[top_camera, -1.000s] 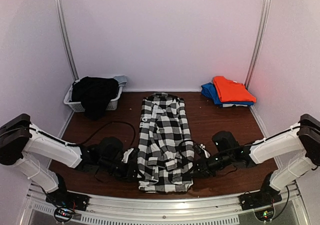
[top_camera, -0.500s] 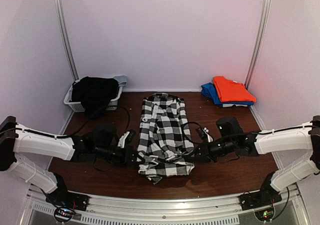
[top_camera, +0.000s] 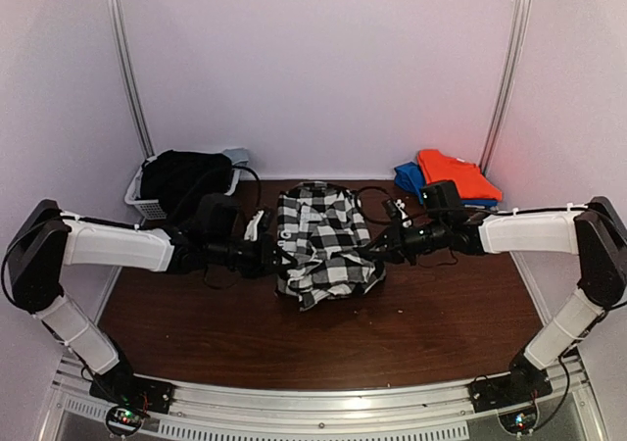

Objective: Fold and stack the mixed laundry pile
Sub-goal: Fold the rectangle-folded shirt at the center of the board, then smooth out the 2/3-rectangle-folded shirt at the center of the board.

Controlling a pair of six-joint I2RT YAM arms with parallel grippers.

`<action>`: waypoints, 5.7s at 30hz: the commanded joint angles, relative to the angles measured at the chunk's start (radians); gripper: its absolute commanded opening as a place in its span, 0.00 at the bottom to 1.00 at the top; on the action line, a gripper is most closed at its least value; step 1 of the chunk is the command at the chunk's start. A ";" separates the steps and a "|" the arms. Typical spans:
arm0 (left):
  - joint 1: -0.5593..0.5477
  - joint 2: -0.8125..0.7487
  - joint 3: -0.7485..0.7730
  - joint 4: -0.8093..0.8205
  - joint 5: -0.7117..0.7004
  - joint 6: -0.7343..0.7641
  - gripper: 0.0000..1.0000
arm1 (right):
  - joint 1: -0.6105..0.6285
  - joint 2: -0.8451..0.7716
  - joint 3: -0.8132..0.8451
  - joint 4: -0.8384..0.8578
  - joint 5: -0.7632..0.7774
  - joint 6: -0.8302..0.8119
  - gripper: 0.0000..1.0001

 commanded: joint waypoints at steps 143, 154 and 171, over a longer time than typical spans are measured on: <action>0.034 0.355 0.323 0.053 0.004 0.320 0.70 | -0.171 0.280 0.202 0.175 -0.276 -0.031 0.30; 0.160 0.780 0.809 0.069 0.035 0.227 0.57 | -0.165 0.508 0.374 0.294 -0.285 0.065 0.25; 0.231 0.624 0.781 -0.091 0.030 0.345 0.73 | -0.161 0.809 0.527 0.087 -0.181 -0.110 0.24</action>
